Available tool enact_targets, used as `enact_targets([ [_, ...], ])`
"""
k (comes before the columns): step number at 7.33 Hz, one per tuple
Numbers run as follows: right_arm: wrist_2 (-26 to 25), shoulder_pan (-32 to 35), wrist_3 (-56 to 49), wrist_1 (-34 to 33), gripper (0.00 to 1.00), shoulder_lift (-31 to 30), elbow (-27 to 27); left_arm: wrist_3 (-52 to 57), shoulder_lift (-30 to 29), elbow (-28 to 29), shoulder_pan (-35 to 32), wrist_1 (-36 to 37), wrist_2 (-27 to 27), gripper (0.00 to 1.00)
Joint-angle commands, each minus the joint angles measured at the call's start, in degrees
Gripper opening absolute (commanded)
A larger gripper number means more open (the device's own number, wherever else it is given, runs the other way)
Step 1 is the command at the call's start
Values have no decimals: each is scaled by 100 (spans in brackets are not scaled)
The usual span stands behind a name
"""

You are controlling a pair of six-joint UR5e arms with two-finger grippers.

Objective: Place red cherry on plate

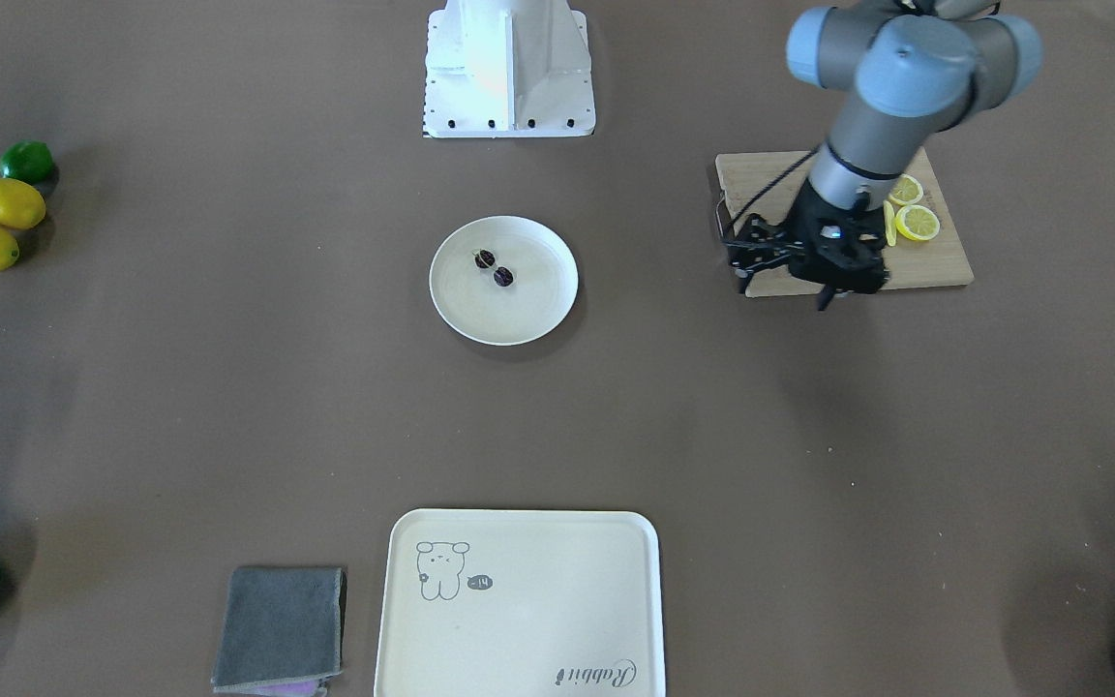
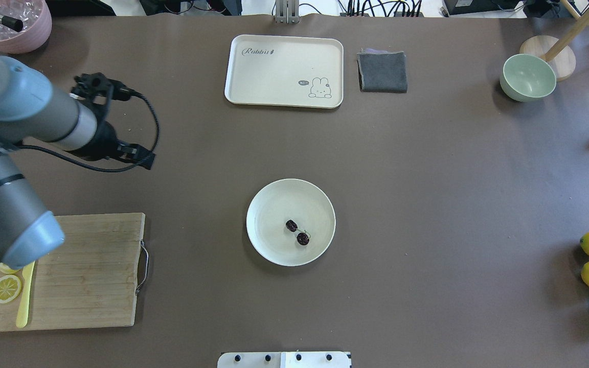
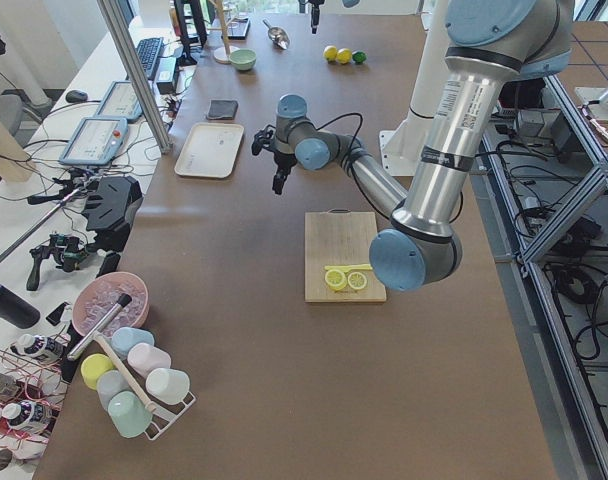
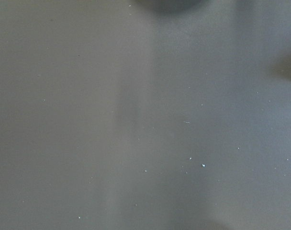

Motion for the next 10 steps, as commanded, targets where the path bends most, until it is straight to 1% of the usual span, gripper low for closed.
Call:
enact_targets([
  [1, 8, 28, -9, 0, 100, -12, -13, 2460, 1133, 82, -1266, 26, -506, 98],
  [2, 16, 46, -53, -9, 100, -39, -22, 3427, 1503, 284, -1785, 26, -525, 98],
  [3, 16, 46, -97, -9, 100, -56, -30, 3898, 1776, 407, -2129, 26, -612, 98],
  [5, 16, 168, -175, -9, 100, -74, -39, 3911, 2033, 470, -2220, 26, -657, 98],
  [6, 16, 282, -411, -26, 100, -126, -39, 3929, 2104, 435, -2334, 35, -718, 98],
  [7, 43, 440, -570, -44, 100, -162, -22, 3886, 2148, 470, -2553, 44, -979, 98],
  [8, 43, 450, -728, -53, 100, -153, -30, 3885, 2157, 566, -2677, 18, -1164, 98],
  [10, -1, 415, -739, -53, 100, -101, -31, 3868, 2210, 532, -3037, 35, -1298, 98],
])
